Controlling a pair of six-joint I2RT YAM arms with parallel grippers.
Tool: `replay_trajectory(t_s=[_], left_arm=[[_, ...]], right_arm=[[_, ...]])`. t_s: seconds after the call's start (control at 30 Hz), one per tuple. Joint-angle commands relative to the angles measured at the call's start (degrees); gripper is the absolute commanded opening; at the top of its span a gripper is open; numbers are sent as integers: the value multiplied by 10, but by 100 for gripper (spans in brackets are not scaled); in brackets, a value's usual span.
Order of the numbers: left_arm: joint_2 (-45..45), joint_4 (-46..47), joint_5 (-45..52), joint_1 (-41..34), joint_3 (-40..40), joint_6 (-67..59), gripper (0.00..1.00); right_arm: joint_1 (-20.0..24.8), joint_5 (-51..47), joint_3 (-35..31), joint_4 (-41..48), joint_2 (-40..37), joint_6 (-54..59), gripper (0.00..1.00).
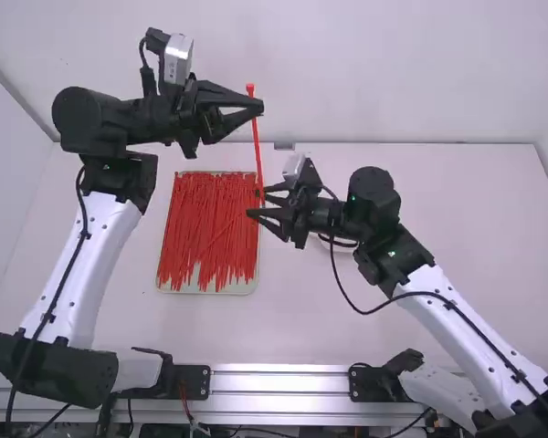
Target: Fasten the cable tie
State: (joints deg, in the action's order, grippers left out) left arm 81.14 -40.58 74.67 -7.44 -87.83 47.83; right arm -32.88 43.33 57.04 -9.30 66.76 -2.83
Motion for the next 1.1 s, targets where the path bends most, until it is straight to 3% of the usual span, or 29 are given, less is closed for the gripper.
replay_trajectory(t_s=[0.0,0.2,0.33,0.77,0.83,0.87,0.9,0.97,1.03,1.07], left_arm=[[-2,-3,-16,3,-14,-10,2],[-2,-4,-21,3,-14,-10,2],[-2,-3,-21,3,-14,-10,2],[-2,16,-17,1,-14,-27,3],[-2,16,-17,1,-14,-31,11],[-2,25,-17,1,-14,-44,25],[-2,27,-18,1,-14,-45,27],[-2,51,-23,9,-14,-64,56],[-2,57,-24,12,-14,-65,68],[-2,62,-23,16,-14,-70,84]], right_arm=[[-2,3,14,-1,3,7,41],[-2,3,14,10,3,7,25],[0,3,14,12,3,1,0],[-1,3,14,25,3,3,0],[2,3,14,26,3,3,0],[9,3,14,28,3,2,0],[10,3,14,28,3,2,0],[22,3,14,35,3,1,0],[26,3,14,36,3,-5,0],[31,3,14,37,3,-8,0]])
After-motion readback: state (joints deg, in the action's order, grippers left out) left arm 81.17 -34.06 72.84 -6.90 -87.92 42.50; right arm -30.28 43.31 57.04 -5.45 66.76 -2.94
